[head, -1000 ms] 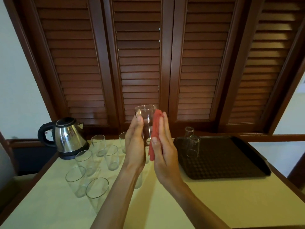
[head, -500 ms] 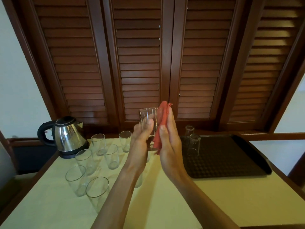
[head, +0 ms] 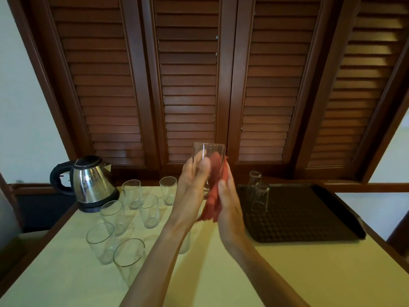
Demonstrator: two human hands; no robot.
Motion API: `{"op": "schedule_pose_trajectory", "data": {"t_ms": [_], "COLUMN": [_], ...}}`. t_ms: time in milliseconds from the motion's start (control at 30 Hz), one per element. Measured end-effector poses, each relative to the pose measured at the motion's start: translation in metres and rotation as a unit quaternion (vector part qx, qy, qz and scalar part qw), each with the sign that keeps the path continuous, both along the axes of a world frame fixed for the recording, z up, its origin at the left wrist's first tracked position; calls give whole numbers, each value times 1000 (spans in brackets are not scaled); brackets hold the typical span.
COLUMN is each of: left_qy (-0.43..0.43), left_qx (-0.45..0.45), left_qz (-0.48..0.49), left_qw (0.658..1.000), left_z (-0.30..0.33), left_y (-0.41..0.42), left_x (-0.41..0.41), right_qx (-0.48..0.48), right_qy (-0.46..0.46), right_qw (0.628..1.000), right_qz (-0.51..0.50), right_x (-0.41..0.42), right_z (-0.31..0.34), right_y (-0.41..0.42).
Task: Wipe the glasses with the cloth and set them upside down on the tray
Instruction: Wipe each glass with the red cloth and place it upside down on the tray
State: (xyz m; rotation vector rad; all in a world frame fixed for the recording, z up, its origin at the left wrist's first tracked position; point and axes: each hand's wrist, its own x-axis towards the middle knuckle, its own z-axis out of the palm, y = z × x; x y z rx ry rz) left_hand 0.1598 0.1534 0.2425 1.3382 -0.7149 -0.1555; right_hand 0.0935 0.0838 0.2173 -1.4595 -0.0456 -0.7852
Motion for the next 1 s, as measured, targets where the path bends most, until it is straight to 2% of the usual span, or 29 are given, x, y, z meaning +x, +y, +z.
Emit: {"op": "schedule_pose_trajectory", "data": {"t_ms": [100,200,267,400,533,633,733,867,1000], "left_qy": [9,31,5,-55,-59,-82,-53,13,79], "left_qx": [-6,-52,-64,-3,-2,-1,-7,-63,-16], "left_qz": [-19,5,19,22,94,62,42,64,21], "left_qw": [1000,998,998,998,994,995,998,996,997], "left_z": [-2,4,4,-3,5,-6,-11,-3,-12], "left_y": [1,0,0,1,-3,-3,-3,-3,-1], "left_x": [0,4,4,-4,-2,1,-5,1,-5], "right_qx": [6,-44,-9,65,21,30,45,-51,-104], "right_qy": [-5,-23,-27,-2,5,-2,-9,-2,13], "right_qw": [1000,999,1000,998,1000,1000,999,999,989], "right_qz": [-5,-19,8,4,8,2,-10,-19,-101], "right_x": [3,0,-1,7,3,3,5,5,12], "right_z": [17,5,0,17,8,10,21,-1,6], "right_y": [-7,12,15,-10,6,-1,-10,6,-10]}}
